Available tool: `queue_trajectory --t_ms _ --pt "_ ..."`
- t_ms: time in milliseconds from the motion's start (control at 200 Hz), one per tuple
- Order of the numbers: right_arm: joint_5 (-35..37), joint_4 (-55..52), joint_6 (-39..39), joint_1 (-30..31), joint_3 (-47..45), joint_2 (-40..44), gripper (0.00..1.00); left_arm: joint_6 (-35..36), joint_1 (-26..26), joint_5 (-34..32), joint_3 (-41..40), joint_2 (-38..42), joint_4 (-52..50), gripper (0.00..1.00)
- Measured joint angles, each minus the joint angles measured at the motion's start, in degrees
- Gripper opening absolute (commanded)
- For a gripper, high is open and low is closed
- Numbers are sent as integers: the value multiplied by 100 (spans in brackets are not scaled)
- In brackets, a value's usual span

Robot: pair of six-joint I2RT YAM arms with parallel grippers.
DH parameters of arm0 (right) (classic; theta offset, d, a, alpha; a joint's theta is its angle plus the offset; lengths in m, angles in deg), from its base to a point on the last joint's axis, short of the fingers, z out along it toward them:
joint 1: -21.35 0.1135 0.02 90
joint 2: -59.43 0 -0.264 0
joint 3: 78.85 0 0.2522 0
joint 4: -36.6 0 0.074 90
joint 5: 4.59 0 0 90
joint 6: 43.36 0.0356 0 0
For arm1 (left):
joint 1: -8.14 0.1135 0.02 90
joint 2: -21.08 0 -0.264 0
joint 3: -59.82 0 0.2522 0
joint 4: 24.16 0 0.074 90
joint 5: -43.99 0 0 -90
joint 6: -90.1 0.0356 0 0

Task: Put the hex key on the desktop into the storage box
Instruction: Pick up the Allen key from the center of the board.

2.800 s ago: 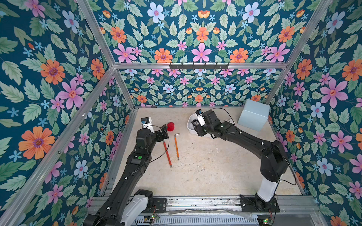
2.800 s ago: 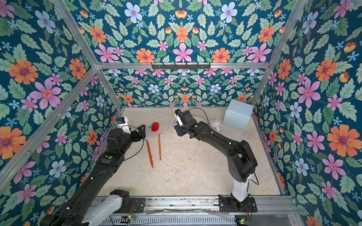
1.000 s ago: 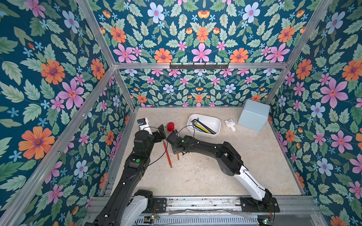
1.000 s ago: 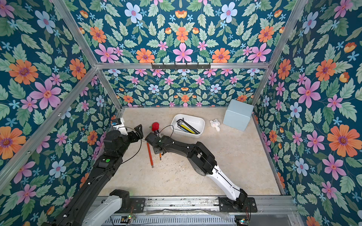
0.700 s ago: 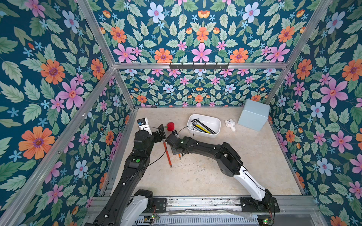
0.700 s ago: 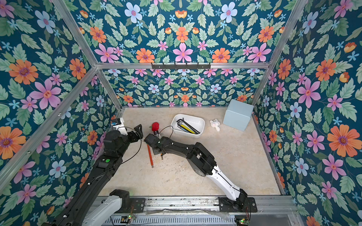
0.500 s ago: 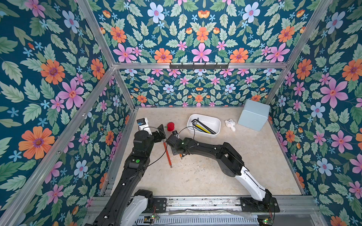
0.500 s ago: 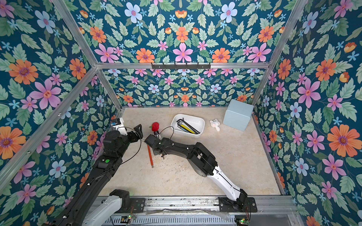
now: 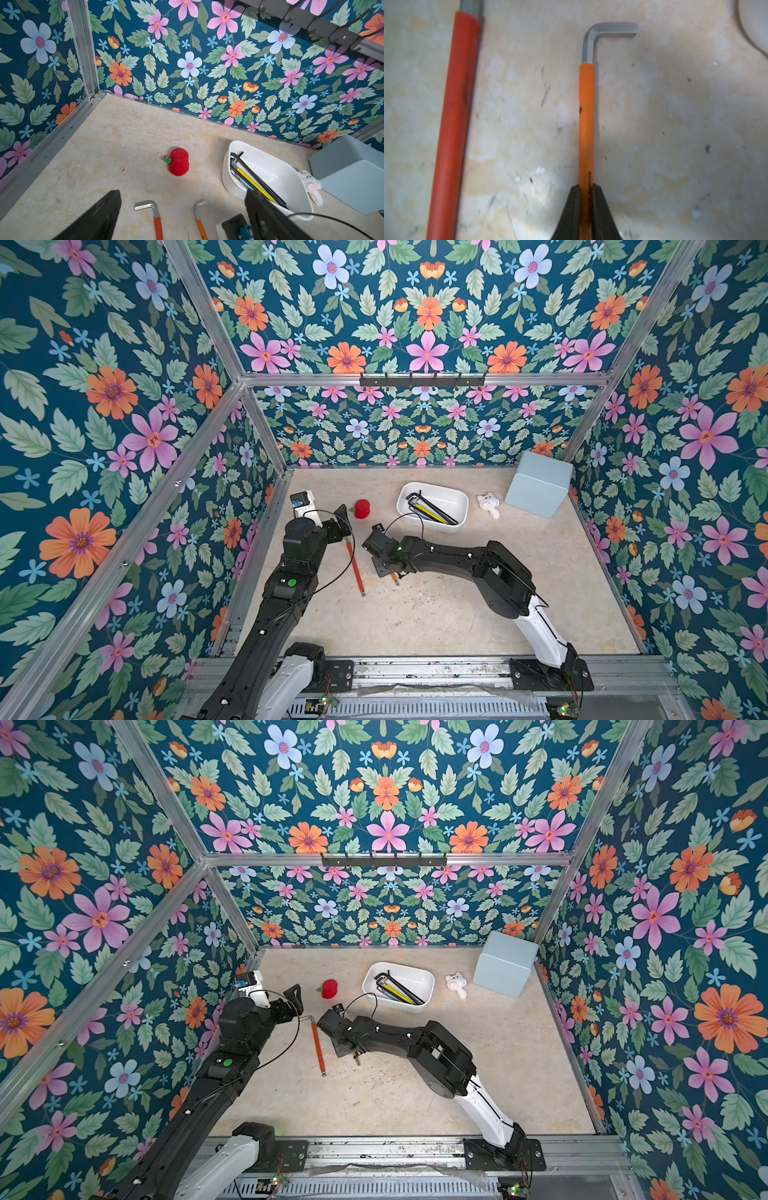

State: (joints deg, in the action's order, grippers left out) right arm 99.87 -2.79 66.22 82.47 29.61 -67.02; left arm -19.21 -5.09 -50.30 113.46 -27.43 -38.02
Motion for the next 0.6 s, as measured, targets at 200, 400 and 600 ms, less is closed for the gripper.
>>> queue_trajectory --t_ms 200,400,600 --pt "-92 852 -907 -35 -1403 1394 0 0 0 0 0 0 4 99" --pt "-404 1467 -2057 -413 -2229 2470 0 -2 0 2 0 -2 7 99" --pt "-785 1615 -3195 -1169 -2568 3272 0 -2 0 0 -9 0 9 99"
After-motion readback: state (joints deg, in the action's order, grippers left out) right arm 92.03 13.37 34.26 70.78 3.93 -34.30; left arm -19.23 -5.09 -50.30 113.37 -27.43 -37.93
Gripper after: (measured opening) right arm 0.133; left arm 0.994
